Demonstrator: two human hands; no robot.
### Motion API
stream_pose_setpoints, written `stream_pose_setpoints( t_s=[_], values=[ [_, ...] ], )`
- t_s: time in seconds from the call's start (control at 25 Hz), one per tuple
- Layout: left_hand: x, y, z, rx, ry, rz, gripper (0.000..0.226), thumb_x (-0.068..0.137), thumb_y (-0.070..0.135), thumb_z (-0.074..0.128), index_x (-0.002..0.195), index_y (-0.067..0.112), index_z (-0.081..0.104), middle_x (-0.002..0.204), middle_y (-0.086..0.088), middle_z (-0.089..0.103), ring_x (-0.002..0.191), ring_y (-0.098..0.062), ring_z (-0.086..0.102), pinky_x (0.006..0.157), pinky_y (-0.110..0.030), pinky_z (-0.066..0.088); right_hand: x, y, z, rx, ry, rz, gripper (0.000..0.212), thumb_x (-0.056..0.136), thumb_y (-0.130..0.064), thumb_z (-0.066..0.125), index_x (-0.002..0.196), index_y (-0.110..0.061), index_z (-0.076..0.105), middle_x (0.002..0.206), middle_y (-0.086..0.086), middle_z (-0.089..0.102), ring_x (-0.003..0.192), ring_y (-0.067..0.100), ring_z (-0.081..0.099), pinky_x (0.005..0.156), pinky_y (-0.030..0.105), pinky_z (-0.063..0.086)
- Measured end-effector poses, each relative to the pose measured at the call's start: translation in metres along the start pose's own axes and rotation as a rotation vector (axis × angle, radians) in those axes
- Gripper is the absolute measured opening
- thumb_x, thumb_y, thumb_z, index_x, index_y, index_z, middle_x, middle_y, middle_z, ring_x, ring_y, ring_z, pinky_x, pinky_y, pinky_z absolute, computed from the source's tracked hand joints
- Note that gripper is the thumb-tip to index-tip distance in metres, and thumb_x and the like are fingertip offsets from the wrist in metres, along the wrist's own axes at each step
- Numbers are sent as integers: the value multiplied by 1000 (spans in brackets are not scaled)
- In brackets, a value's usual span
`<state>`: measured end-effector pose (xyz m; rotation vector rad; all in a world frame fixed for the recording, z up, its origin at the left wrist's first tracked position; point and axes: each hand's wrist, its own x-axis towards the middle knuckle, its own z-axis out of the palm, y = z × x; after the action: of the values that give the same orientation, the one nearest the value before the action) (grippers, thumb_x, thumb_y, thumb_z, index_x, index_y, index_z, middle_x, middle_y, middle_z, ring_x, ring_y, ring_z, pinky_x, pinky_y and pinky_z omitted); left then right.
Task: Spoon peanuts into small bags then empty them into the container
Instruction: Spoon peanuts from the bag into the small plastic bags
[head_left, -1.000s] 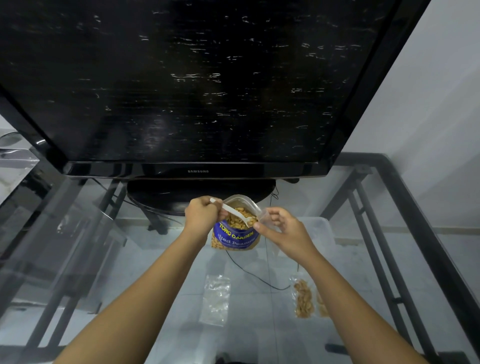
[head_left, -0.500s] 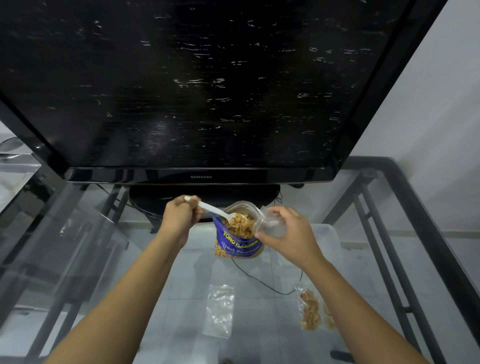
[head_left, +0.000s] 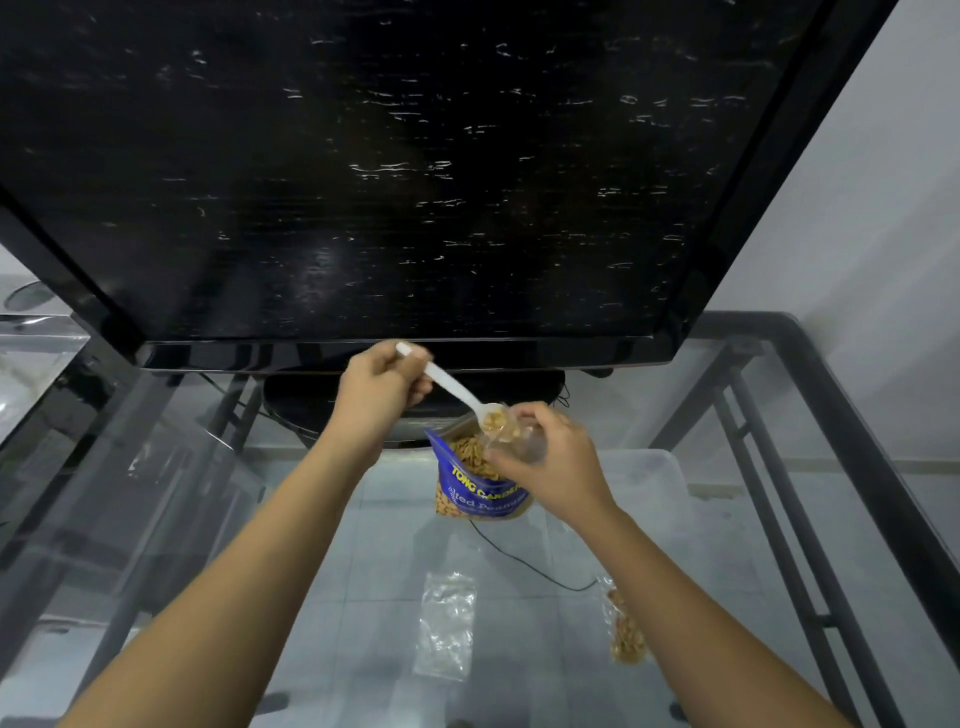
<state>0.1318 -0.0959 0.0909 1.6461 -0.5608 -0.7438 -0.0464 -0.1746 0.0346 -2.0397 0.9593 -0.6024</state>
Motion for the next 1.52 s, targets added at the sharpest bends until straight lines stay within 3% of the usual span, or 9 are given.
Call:
stream_pose_setpoints(
  t_s=[0.12,0.24,0.4,0.56,0.64,0.8,0.96,1.2,1.52],
  values=[
    [-27,24,12,372,-102,398,14,92,23,54,86,16,65,71,-3,66,66,-15,62,63,-25,51,-1,-8,5,282,70,88,39,69,-31,79,101,-28,57,92,-10,65,83,5,62,66,14,51],
    [-33,39,8,417,74,621,14,91,27,53,82,20,61,66,-1,64,64,-20,60,62,-32,47,-2,-9,5,344,117,103,40,71,-32,78,103,-30,55,96,-9,65,87,6,61,66,14,50],
    [-7,15,-6,137,251,398,19,91,23,53,74,31,58,63,4,60,61,-7,57,66,-33,48,-6,1,-6,342,133,162,40,72,-34,77,105,-32,53,98,-14,61,90,0,57,64,9,47],
    [-8,-31,9,649,-223,533,11,92,21,55,89,19,65,79,-1,68,65,4,56,62,-7,40,-16,18,-11,397,74,250,41,73,-37,75,106,-34,51,101,-12,64,96,2,61,67,12,49],
    [-8,-43,18,681,-291,488,13,92,20,55,94,15,66,80,0,69,70,4,59,63,-5,42,-18,22,-10,419,43,261,41,73,-37,75,106,-36,51,102,-8,68,96,2,63,69,14,51],
    [-5,-50,34,467,-20,57,18,91,14,51,80,15,65,62,0,67,64,-6,65,66,-18,51,-20,23,-13,466,0,255,41,74,-35,74,109,-33,52,103,-8,69,98,1,63,75,15,52],
    [-7,-52,37,192,-3,-167,16,93,13,51,91,7,66,69,-7,68,64,-15,65,67,-28,54,-23,26,-15,474,-50,244,53,71,-41,73,117,-25,52,111,-7,67,104,3,61,74,17,53],
    [-4,-58,24,-100,54,-333,15,95,12,48,95,5,61,73,-8,65,57,-7,62,45,-12,47,-23,25,-21,490,-98,255,52,73,-40,72,118,-26,51,116,-11,61,110,5,56,70,14,51],
    [6,-61,0,-209,175,-351,14,95,13,47,89,6,58,63,-7,65,47,-4,60,43,-13,47,-16,15,-31,-50,3,68,49,70,-38,77,113,-22,58,104,-12,59,92,4,56,70,10,48]
  ],
)
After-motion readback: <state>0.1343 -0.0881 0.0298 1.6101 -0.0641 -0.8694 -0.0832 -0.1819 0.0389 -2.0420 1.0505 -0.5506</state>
